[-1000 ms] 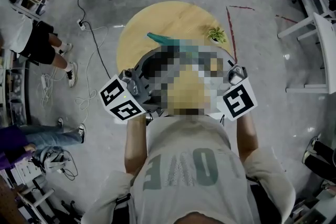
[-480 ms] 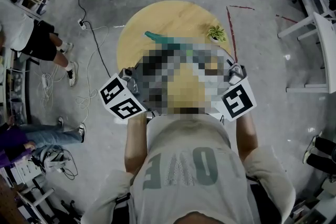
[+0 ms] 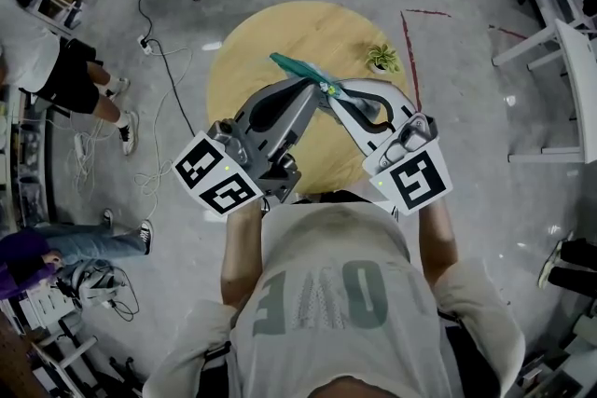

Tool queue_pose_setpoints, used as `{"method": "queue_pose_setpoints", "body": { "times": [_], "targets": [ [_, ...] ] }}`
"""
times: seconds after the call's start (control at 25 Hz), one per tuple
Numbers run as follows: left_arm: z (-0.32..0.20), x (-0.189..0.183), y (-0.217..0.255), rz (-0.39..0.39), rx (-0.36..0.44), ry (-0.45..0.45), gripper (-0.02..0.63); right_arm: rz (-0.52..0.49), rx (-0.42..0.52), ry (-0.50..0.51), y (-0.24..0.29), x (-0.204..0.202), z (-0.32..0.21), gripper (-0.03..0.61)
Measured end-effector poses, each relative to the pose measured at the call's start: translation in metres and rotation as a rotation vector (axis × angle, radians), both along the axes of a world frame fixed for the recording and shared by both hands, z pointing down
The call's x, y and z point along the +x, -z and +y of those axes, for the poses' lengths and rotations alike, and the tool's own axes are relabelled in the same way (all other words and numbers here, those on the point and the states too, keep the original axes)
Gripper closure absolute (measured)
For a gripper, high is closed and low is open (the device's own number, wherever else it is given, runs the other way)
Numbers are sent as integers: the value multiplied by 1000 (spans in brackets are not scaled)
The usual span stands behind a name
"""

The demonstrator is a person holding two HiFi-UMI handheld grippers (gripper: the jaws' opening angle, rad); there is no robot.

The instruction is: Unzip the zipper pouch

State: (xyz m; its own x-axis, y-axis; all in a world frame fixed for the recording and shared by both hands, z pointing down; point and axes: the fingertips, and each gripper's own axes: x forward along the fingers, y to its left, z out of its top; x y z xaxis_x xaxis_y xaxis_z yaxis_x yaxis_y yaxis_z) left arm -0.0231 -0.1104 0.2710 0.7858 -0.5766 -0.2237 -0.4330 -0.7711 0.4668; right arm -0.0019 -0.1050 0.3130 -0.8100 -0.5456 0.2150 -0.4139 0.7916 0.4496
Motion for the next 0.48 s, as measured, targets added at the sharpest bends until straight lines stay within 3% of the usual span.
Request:
{"method": "queue_pose_setpoints", "body": {
  "times": [0.32, 0.48],
  "targets": [
    [-3, -2, -2, -54, -8, 13, 588, -33, -37, 23, -1, -1, 2, 544],
    [-6, -5, 6, -99, 25, 40, 588, -201, -82, 50, 16, -9, 2, 541]
  ]
}}
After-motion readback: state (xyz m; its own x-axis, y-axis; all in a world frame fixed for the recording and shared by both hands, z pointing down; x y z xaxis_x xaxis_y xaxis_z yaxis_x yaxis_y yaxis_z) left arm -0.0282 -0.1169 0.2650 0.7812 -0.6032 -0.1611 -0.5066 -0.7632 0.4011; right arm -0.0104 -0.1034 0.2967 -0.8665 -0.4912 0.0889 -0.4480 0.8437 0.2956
